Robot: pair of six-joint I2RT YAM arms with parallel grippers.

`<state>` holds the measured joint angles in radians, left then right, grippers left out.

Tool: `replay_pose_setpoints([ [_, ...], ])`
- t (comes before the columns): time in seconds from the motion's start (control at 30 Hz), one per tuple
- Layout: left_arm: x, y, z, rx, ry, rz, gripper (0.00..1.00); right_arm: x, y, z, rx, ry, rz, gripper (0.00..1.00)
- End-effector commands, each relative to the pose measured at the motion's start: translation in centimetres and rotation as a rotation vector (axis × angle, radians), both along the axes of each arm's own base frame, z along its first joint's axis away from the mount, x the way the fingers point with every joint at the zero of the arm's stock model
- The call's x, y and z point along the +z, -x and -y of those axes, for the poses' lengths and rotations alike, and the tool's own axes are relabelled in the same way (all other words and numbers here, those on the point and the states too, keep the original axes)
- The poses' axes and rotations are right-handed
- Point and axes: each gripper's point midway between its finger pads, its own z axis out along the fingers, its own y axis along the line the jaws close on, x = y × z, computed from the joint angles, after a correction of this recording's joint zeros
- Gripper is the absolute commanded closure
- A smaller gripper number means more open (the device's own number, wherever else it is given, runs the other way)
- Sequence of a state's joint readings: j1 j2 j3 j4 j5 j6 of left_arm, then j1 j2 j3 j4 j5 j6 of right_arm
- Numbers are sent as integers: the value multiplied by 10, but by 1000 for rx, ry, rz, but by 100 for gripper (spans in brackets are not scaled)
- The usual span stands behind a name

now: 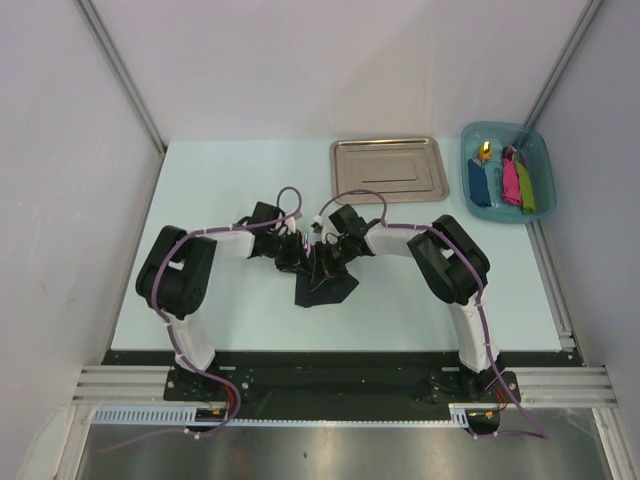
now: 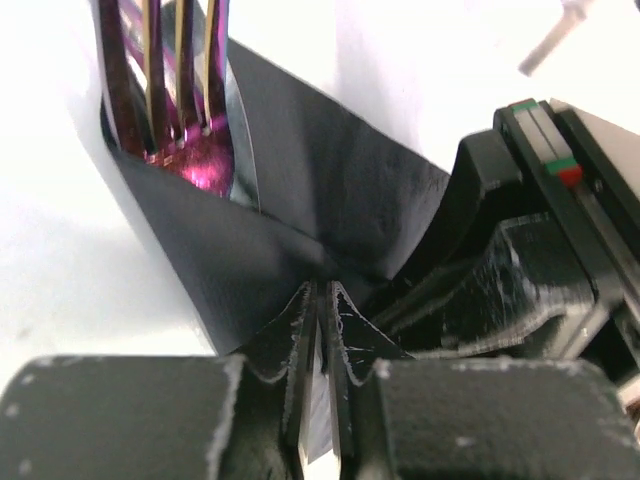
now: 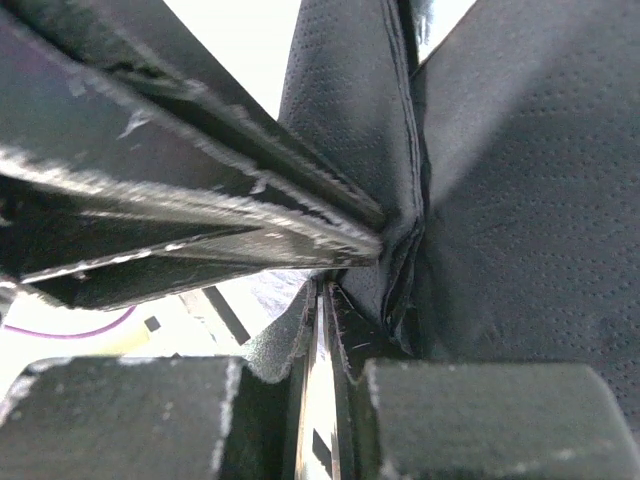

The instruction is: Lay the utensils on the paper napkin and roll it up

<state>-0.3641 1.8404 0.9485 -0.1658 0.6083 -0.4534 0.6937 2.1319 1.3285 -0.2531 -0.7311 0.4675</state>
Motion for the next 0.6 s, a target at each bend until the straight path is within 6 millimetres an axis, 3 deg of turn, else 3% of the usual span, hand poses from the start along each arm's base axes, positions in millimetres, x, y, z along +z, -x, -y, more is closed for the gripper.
replay_pose_setpoints([
  [0.0,22,0,-2,18,20,56,86,-35,3,17,-35,115,-20,90],
  [0.13,37,8,-3,2,40,74,84,-33,3,18,-35,112,-19,90],
  [0.33,32,31,-5,-42,58,9,87,-31,2,19,-40,104,-21,91],
  [0.57,47,58,-6,-114,242,50,95,-33,1,18,-42,96,-30,95],
])
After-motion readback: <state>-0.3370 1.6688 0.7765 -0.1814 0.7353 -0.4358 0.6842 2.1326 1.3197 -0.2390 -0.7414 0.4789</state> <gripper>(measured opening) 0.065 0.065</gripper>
